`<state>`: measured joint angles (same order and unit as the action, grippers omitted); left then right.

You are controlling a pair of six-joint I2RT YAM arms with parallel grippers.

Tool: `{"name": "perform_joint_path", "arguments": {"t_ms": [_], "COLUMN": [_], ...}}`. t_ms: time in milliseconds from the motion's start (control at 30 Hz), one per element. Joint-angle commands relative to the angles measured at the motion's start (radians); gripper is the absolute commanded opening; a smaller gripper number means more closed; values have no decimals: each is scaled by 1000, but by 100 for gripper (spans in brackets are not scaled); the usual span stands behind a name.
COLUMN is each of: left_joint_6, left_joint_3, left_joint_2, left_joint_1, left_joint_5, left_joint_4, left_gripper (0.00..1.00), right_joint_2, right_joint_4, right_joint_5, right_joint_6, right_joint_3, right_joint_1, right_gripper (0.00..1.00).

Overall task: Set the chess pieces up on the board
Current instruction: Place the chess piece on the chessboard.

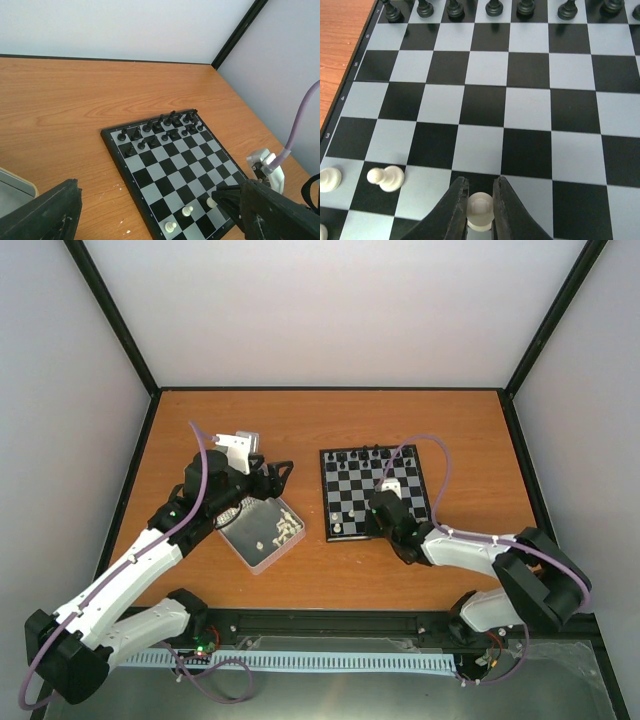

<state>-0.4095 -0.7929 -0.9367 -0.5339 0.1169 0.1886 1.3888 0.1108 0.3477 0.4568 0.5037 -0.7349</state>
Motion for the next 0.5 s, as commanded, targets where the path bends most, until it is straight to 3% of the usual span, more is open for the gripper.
{"name": "perform_joint_path", "arguments": {"t_ms": [0, 200, 467], "left_joint_6": [11, 13, 21], "left_joint_3": [-6, -3, -10], "left_joint_2": [3, -6, -16], "left_joint_1": [5, 5, 5], "left_joint_5": [-13, -13, -17], "left_joint_4": [8, 8, 8], "left_gripper": [87, 88, 87], "right_joint_2": [-65, -113, -53], "right_joint_4": [-113, -133, -126], "right_joint_5": [-2, -65, -65], "right_joint_6": [61, 88, 86], "right_joint_3": [16, -25, -13], "right_joint_1": [-4, -4, -6], "right_gripper": [13, 15, 17]}}
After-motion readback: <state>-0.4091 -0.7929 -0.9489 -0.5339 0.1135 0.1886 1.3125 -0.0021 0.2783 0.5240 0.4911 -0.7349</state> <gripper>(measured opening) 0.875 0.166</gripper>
